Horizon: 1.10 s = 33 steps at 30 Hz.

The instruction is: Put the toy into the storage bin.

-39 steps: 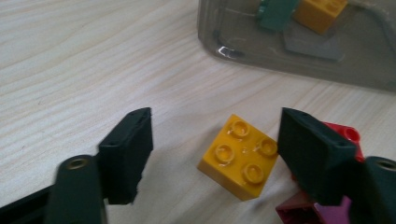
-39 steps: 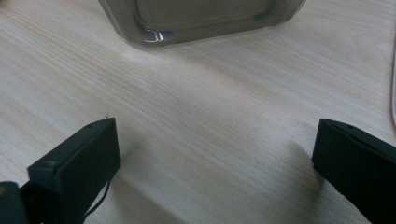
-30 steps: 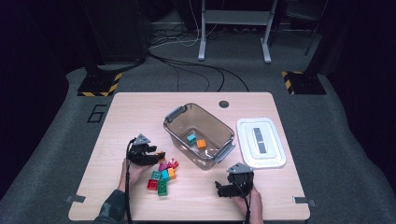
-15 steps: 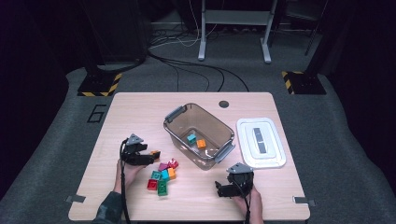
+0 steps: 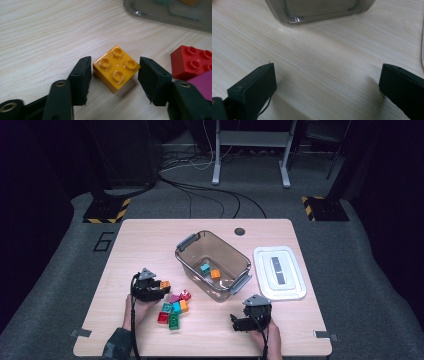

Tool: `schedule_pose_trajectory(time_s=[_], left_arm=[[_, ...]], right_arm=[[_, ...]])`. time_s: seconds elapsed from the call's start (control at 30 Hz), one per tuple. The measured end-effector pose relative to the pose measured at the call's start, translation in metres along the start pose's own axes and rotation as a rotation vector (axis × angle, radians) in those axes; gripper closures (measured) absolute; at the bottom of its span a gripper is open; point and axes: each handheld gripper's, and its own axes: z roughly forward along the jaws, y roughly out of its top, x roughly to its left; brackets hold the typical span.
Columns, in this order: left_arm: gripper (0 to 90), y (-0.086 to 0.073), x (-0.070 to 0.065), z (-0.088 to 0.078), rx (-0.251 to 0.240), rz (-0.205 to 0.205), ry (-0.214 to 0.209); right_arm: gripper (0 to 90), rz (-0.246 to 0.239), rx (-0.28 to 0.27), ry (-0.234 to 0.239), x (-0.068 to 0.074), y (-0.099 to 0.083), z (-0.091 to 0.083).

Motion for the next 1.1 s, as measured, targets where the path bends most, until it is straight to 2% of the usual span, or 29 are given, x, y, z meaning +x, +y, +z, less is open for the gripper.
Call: schedule_pose_trajectory(time_s=[0.1, 0.17, 0.27, 0.33, 0.37, 0.4, 0.5, 0.6, 0.73, 0.77, 0.83, 0.97, 1.1], left_arm=[[47.5, 0.0, 0.0, 0.0, 0.002, 0.006, -0.002], [53.8, 0.0, 0.0, 0.0, -0.004, 0.009, -0.003], [54.2, -0.001, 0.001, 0.0, -0.015, -0.002, -0.009], [51.2, 0.0, 0.001, 0.0, -0.019, -0.01, -0.012], [43.0, 0.0, 0.001, 0.0, -0.029, -0.02, -0.008], [43.0, 0.001, 0.0, 0.001, -0.034, -0.023, -0.008], [35.0, 0.004, -0.002, 0.005, -0.021, -0.005, 0.002], [34.1, 0.006, -0.006, 0.01, -0.012, 0.007, 0.011], [51.4, 0.007, -0.006, 0.011, -0.017, 0.005, 0.031], [51.4, 0.008, -0.005, 0.011, -0.016, 0.0, 0.032], [57.4, 0.008, -0.004, 0.01, -0.014, 0.006, 0.039], [58.4, 0.009, -0.005, 0.009, -0.017, 0.007, 0.041], [58.6, 0.01, -0.004, 0.002, -0.043, 0.007, 0.039]], right_arm=[[0.4, 0.0, 0.0, 0.0, 0.0, 0.0, 0.0], [0.4, -0.002, 0.0, 0.0, 0.0, 0.0, 0.0], [0.4, 0.0, 0.0, -0.001, 0.0, 0.0, 0.0], [0.4, 0.0, 0.0, 0.0, 0.0, 0.0, 0.0], [0.4, 0.0, 0.0, 0.0, 0.0, 0.0, 0.0], [0.4, 0.0, 0.0, 0.0, 0.0, 0.0, 0.0], [0.4, 0.0, 0.0, 0.0, 0.0, 0.0, 0.0], [0.4, 0.0, 0.0, 0.0, 0.0, 0.0, 0.0], [0.4, -0.002, -0.001, 0.0, 0.0, 0.0, 0.0], [0.4, -0.002, -0.001, 0.0, 0.0, 0.0, 0.0], [0.4, 0.0, 0.0, 0.0, 0.0, 0.0, 0.0], [0.4, -0.002, 0.0, 0.001, 0.0, 0.0, 0.0], [0.4, -0.003, -0.001, 0.0, 0.0, 0.0, 0.0]])
